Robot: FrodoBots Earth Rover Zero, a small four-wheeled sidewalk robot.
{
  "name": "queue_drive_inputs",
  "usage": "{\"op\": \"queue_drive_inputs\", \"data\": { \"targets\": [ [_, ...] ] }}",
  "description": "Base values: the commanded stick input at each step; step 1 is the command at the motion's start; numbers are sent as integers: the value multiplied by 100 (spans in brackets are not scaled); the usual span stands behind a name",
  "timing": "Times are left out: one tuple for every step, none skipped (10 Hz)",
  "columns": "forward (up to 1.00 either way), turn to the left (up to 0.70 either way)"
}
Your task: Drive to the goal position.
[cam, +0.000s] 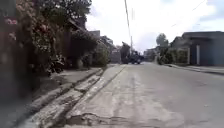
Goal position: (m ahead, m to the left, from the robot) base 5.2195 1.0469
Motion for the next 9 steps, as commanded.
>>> {"op": "queue_drive_inputs", "data": {
  "targets": [
    [100,-35],
    [100,-39],
    [100,-19],
    [100,0],
    [100,0],
    [100,0],
    [100,0],
    [100,0],
    [100,0]
  ]
}}
